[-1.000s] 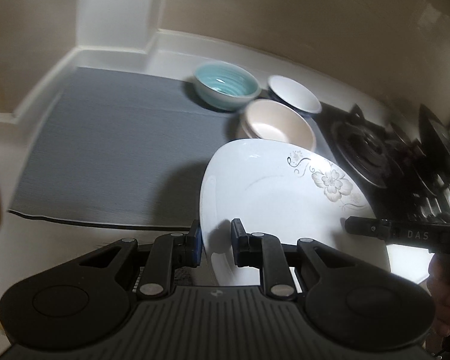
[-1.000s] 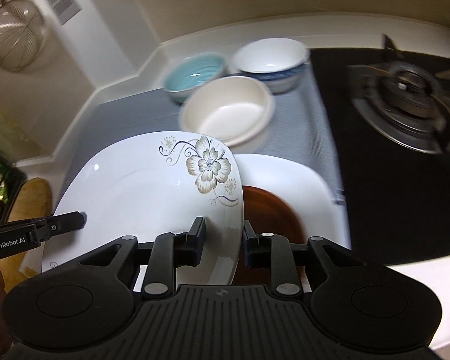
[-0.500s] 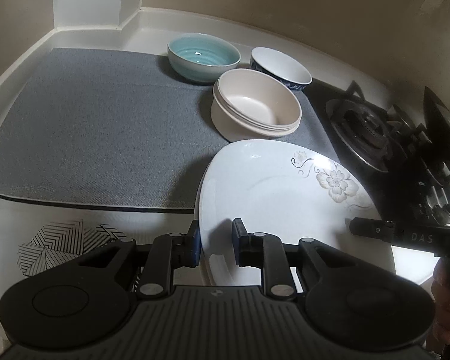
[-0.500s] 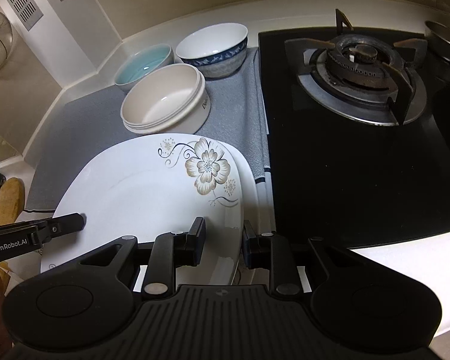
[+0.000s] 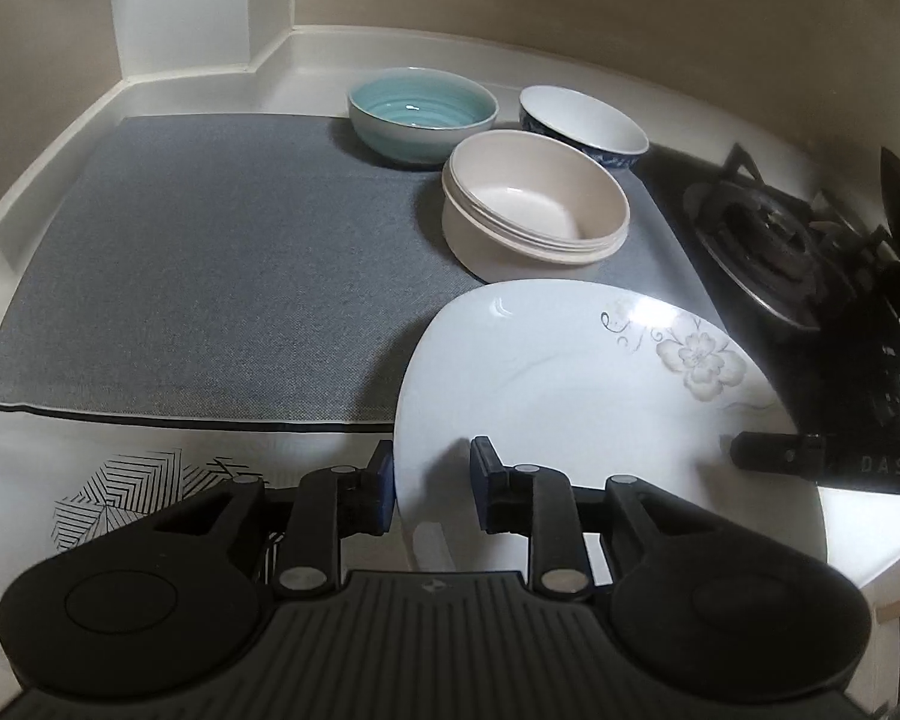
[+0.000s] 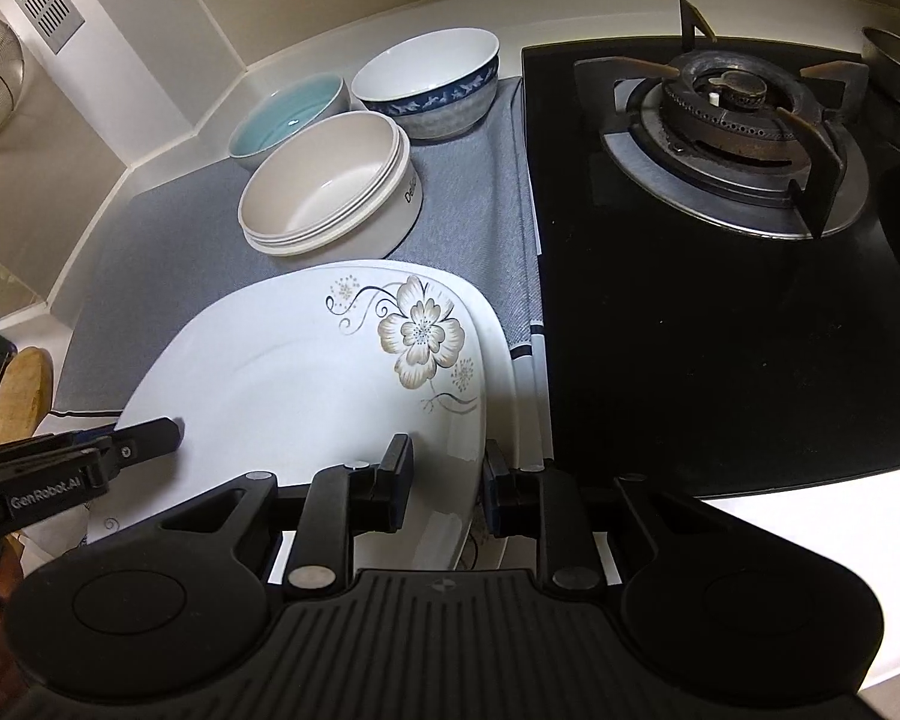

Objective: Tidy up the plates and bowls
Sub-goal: 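Carry the oval plate with the left gripper over the plate stack, then lower the oval plate onto the stack and open the left gripper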

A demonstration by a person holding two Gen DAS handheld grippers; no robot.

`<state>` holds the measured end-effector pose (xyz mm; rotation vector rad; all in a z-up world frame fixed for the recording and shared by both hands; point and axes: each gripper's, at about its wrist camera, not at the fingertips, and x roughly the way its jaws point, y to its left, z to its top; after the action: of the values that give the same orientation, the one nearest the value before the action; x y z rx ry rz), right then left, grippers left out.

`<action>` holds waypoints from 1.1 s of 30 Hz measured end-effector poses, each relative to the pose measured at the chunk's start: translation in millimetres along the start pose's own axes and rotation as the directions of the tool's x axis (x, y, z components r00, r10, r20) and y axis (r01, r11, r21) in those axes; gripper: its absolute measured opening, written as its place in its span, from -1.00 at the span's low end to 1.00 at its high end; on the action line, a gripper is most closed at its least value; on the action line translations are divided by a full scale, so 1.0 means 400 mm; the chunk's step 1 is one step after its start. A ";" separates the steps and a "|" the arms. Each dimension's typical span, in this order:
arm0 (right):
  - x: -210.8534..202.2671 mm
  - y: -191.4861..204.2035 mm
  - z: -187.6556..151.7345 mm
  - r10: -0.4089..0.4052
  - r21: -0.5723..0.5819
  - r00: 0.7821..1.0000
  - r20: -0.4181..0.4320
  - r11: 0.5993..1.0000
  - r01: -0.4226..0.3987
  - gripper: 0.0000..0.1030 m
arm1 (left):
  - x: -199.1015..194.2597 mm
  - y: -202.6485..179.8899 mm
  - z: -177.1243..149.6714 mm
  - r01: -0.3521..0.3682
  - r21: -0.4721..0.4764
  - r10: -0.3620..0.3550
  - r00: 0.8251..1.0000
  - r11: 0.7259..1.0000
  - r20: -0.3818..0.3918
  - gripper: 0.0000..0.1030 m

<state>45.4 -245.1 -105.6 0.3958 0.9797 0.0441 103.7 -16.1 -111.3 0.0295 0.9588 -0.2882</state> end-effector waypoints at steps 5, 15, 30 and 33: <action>0.008 -0.010 0.008 0.014 0.019 1.000 -0.011 1.000 -0.013 -0.52 | 0.010 -0.004 -0.003 -0.013 0.002 0.013 1.000 1.000 0.003 -0.41; 0.009 -0.027 0.018 0.058 0.082 0.997 -0.057 0.995 -0.053 -0.48 | 0.018 -0.029 -0.008 -0.043 0.035 0.043 0.999 0.998 0.021 -0.35; -0.009 -0.047 0.041 0.086 0.155 0.990 -0.113 0.986 -0.068 -0.49 | 0.018 -0.042 -0.005 -0.069 0.049 0.068 0.997 0.996 0.023 -0.29; -0.021 -0.050 0.052 0.077 0.149 0.992 -0.100 0.987 -0.062 -0.42 | 0.018 -0.042 -0.006 -0.074 0.051 0.073 0.997 0.996 0.023 -0.29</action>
<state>54.9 -272.0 -95.7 0.5670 1.0764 0.0570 101.2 -33.7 -116.7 0.1084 0.9268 -0.2450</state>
